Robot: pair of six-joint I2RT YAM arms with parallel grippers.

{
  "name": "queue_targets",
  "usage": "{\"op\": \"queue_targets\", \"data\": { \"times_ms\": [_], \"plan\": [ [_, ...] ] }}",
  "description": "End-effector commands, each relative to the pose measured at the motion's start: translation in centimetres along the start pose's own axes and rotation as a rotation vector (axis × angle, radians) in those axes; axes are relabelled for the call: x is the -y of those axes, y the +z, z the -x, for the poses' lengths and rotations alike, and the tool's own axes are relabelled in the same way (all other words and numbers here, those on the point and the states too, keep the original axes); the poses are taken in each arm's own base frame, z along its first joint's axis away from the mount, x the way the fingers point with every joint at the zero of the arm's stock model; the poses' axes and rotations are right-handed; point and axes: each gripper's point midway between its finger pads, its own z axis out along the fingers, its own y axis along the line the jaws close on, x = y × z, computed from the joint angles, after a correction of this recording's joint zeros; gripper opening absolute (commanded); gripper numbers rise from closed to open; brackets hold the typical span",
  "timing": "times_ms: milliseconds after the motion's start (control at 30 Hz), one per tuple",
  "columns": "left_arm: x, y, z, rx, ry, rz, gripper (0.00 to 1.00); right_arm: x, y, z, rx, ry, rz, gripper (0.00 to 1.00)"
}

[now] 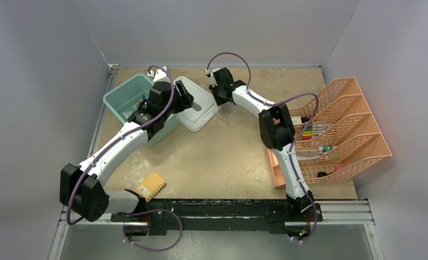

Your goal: Organize the chemistry lab equipment

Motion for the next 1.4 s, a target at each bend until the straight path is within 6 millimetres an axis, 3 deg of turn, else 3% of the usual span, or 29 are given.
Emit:
{"op": "queue_targets", "data": {
  "times_ms": [0, 200, 400, 567, 733, 933, 1000, 1067, 1100, 1367],
  "plan": [
    [1.3, -0.9, 2.0, 0.067, -0.036, -0.063, 0.57, -0.7, -2.0, -4.2, -0.148, -0.015, 0.037, 0.26],
    [1.4, -1.1, 2.2, 0.072, -0.032, -0.067, 0.57, -0.6, -3.2, -4.3, -0.136, 0.005, 0.025, 0.27],
    [1.4, -1.0, 2.2, 0.067, -0.028, -0.065, 0.57, -1.0, -1.6, -3.5, -0.125, 0.018, 0.043, 0.39],
    [1.3, -0.9, 2.1, 0.065, -0.025, -0.058, 0.57, -1.0, -0.3, -2.0, -0.077, -0.028, 0.051, 0.4],
    [1.4, -0.6, 2.1, 0.058, -0.024, -0.053, 0.57, -1.2, 1.1, -1.4, -0.05, -0.089, 0.07, 0.33],
    [1.3, -0.6, 2.2, 0.059, -0.021, -0.044, 0.57, -1.7, 2.5, -2.2, -0.06, -0.129, 0.102, 0.29],
    [1.2, -0.6, 2.2, 0.058, -0.021, -0.041, 0.57, -1.7, 2.8, -2.6, -0.068, -0.139, 0.106, 0.2],
    [1.2, -0.5, 2.1, 0.055, -0.02, -0.04, 0.57, -1.4, 2.7, -2.5, -0.066, -0.148, 0.091, 0.04],
    [1.2, -0.5, 2.1, 0.053, -0.021, -0.039, 0.57, -1.1, 2.5, -2.2, -0.059, -0.15, 0.075, 0.0],
    [1.2, -0.4, 1.9, 0.048, -0.037, -0.034, 0.57, 0.9, -2.0, 4.2, 0.116, -0.047, 0.045, 0.0]
  ]
}}
